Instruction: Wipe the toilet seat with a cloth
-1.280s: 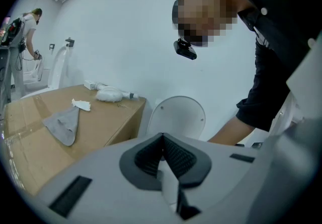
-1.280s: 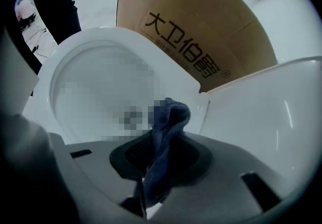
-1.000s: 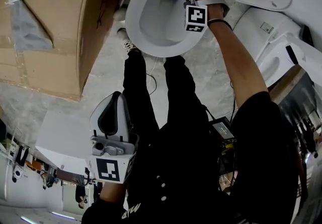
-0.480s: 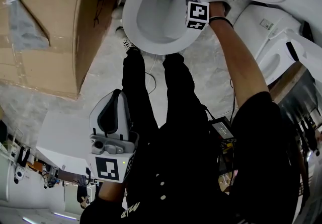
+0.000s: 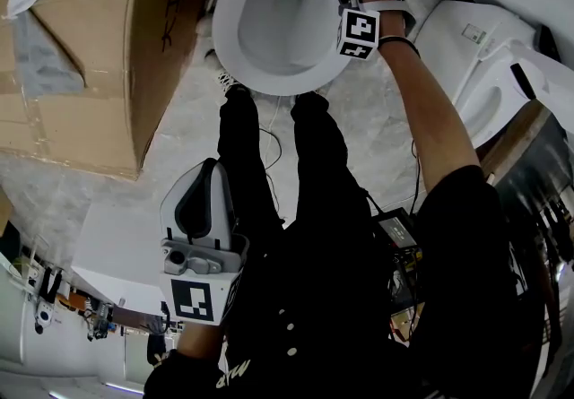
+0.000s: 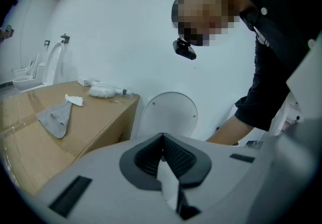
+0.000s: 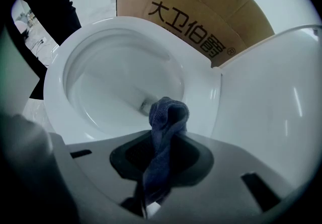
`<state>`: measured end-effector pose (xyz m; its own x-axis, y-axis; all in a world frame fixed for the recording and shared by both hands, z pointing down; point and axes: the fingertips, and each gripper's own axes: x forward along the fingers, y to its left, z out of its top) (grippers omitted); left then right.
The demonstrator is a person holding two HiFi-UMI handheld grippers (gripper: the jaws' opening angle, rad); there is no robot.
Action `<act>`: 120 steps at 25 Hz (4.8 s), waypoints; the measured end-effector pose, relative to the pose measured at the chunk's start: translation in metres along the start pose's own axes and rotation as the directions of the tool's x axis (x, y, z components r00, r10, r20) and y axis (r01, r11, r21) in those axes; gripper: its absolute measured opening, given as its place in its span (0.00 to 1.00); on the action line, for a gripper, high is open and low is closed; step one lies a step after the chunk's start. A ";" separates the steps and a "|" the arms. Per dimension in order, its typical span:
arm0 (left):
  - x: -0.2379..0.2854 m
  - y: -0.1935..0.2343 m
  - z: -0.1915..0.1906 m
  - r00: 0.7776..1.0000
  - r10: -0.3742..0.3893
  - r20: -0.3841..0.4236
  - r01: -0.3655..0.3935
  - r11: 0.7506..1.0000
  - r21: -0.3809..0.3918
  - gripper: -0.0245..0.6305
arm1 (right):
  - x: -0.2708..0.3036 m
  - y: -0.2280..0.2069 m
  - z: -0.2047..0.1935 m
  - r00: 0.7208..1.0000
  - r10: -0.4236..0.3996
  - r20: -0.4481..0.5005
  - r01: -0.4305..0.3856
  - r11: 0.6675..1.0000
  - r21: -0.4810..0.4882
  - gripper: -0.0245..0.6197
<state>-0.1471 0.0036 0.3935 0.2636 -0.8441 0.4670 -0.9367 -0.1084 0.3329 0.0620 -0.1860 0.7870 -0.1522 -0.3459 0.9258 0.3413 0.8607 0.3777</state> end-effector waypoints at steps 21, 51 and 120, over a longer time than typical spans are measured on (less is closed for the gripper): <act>0.002 -0.015 0.000 0.998 -0.060 -0.015 0.060 0.998 0.023 0.05 | -0.020 0.049 -0.032 0.997 0.069 -0.038 -0.059 0.972 0.226 0.17; -0.005 -0.026 0.001 0.996 -0.084 0.012 0.083 0.996 0.031 0.05 | -0.047 0.130 0.000 0.984 0.177 -0.002 -0.160 0.895 0.417 0.17; 0.002 -0.009 -0.002 0.998 -0.063 0.006 0.063 0.998 0.001 0.05 | -0.097 0.246 0.182 0.878 0.358 0.319 -0.362 0.931 -0.046 0.17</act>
<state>-0.1377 0.0044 0.3928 0.3204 -0.8389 0.4399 -0.9185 -0.1616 0.3608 -0.0078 0.1276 0.7873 -0.3077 0.1234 0.9435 0.4156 0.9094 0.0166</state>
